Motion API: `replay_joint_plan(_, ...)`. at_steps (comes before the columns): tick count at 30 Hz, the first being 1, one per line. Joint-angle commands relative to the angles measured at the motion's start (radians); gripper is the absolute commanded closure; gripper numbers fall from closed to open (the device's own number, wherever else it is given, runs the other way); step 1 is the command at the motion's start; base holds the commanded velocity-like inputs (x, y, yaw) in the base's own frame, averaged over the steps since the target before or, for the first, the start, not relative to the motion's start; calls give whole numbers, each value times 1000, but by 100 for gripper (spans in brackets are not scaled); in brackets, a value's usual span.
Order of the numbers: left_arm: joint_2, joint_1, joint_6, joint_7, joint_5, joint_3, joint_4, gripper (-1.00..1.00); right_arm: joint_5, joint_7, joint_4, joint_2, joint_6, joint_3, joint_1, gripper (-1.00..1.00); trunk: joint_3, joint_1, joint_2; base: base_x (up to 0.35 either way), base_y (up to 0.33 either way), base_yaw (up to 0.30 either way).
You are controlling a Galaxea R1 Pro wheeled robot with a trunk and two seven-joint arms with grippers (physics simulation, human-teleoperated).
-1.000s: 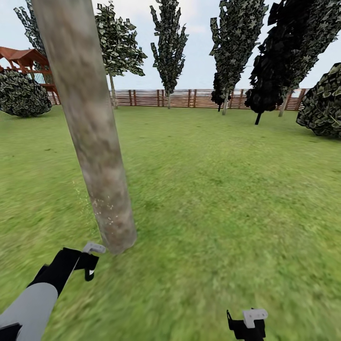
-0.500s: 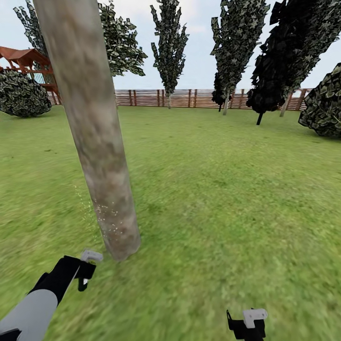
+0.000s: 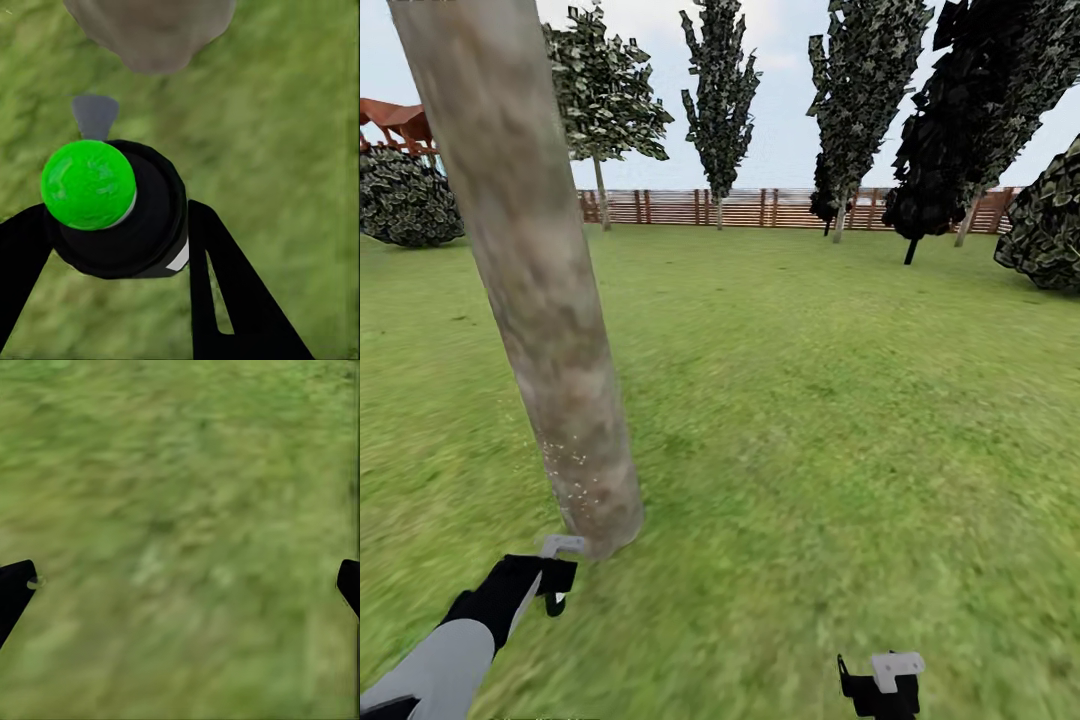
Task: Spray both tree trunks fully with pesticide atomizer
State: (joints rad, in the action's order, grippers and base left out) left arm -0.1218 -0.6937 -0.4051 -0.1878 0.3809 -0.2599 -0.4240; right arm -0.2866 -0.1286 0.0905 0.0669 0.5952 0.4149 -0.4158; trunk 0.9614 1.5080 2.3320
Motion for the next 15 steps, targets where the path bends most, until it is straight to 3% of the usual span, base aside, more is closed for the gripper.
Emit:
replay_joint_plan(1,15,0,1,4,7,1,-2,100,0,0,0,0,0,0,0,-100,0,0,0,-51,-266,226)
replay_joint_plan(4,38,0,1,7,10,3,-8,100,0,0,0,0,0,1,0,-100,0,0,0,-163,-241,261)
replay_joint_plan(8,39,0,-3,10,9,1,-16,100,1,0,0,-2,0,1,0,-100,0,0,0,-163,-238,276)
replay_joint_plan(15,43,0,-3,89,3,-2,-10,100,0,0,0,-2,0,1,0,-100,0,0,0,65,-272,272)
